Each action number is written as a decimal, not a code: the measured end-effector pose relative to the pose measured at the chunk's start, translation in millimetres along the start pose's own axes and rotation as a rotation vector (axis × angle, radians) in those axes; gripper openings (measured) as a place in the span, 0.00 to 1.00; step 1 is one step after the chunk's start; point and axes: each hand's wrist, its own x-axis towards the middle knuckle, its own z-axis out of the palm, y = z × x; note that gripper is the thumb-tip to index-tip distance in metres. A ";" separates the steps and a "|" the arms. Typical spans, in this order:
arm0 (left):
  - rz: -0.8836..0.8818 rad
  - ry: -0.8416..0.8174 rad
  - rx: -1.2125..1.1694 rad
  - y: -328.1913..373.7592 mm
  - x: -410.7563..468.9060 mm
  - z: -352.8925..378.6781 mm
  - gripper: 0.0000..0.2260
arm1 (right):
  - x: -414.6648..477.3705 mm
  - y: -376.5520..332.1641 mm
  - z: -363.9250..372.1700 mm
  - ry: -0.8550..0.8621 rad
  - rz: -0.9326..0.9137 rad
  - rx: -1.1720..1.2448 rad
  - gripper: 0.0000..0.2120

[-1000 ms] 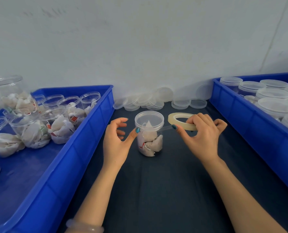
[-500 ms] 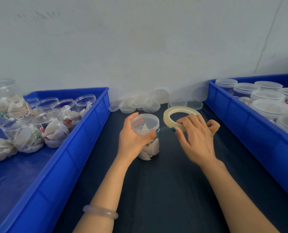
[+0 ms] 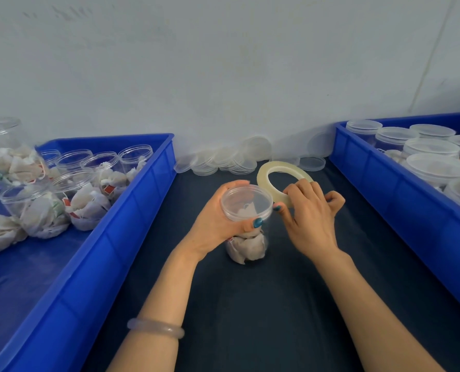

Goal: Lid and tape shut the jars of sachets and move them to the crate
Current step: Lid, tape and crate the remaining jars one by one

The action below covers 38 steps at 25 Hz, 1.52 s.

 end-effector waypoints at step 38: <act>-0.044 -0.105 -0.203 -0.4 -16.2 -16.5 0.42 | -1.2 9.4 -3.3 -0.059 -0.133 0.191 0.22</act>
